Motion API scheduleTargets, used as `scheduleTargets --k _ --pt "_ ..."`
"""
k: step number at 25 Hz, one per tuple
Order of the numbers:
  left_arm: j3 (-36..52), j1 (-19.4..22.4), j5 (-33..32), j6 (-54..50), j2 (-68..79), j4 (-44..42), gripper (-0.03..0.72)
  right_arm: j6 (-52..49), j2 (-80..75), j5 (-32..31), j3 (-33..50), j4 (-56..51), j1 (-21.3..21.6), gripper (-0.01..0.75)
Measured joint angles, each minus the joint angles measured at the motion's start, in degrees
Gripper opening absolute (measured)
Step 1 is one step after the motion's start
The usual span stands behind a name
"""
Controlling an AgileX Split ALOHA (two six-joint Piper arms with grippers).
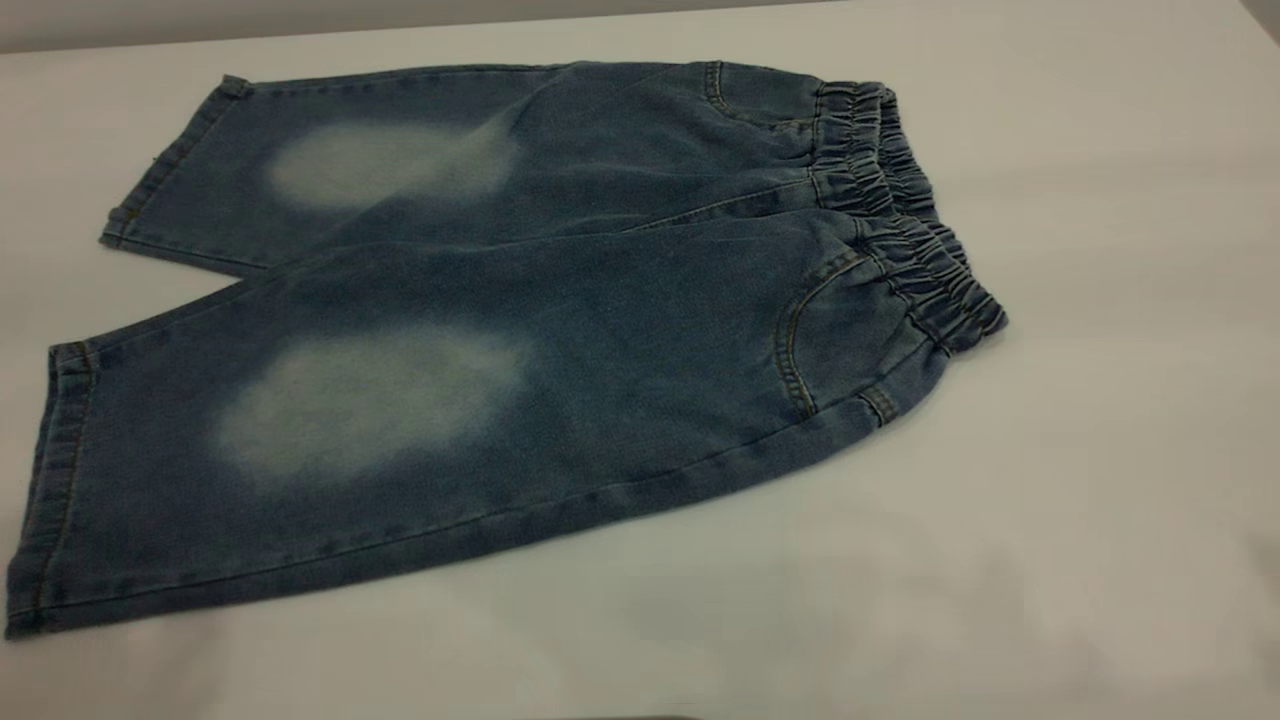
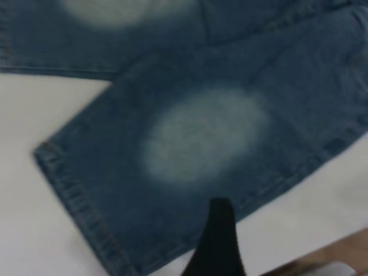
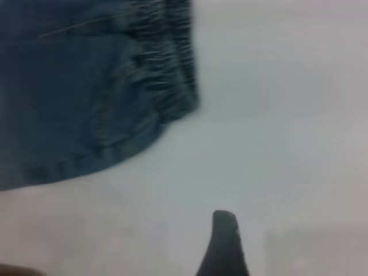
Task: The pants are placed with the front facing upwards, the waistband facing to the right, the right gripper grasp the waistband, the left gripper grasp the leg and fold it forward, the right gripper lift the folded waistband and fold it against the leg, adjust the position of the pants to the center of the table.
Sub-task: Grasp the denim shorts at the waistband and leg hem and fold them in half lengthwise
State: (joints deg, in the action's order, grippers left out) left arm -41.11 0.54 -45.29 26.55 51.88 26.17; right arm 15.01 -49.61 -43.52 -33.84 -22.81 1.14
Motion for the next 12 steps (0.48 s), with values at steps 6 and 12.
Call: scheduleTargets --k 6,12 --pt "0.0 0.0 0.9 5.8 6.5 6.1 0.586 15.8 -14.6 2.8 -0.1 -18.9 0.0 0.494" --pt "0.0 0.0 2.5 6.1 9.0 6.6 0.586 30.2 -28.8 5.4 -0.3 -35.0 0.0 0.494"
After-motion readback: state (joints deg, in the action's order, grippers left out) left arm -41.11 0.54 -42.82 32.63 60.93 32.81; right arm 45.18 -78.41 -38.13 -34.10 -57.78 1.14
